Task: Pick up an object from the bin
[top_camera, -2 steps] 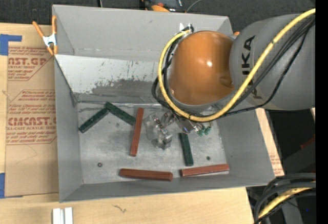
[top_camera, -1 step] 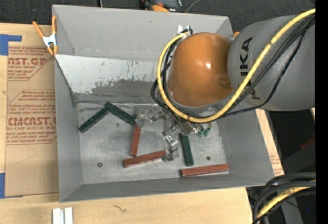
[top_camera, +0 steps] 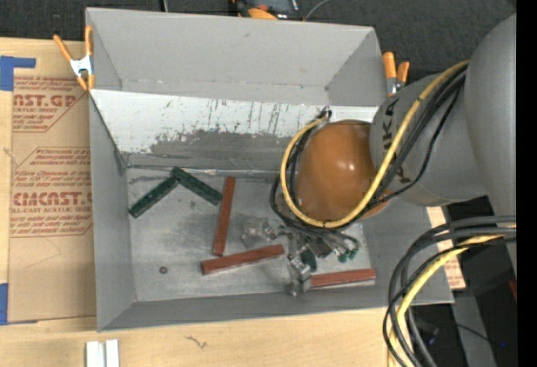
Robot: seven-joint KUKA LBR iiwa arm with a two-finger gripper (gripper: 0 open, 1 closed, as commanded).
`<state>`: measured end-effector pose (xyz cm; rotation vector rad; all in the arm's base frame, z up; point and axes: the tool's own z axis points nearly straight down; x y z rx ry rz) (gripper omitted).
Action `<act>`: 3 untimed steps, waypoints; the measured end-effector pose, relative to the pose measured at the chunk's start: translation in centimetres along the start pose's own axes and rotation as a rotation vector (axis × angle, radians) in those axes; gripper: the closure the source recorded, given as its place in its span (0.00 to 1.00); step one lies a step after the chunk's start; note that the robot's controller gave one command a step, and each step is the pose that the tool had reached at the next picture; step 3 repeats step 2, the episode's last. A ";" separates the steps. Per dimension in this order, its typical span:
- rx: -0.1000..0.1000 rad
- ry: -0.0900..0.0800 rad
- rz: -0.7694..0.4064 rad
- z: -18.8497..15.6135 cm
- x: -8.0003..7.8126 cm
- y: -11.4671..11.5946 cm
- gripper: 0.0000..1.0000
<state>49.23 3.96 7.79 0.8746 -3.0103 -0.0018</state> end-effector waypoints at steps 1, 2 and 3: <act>0.003 -0.010 0.000 -0.4 -0.4 0.0 1.00; 0.008 -0.016 -0.016 -14.5 -4.4 -3.4 1.00; 0.008 -0.016 -0.016 -14.5 -4.4 -3.4 1.00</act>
Offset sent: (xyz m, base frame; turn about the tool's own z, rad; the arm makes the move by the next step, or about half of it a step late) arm 0.0000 0.0000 0.0000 0.0000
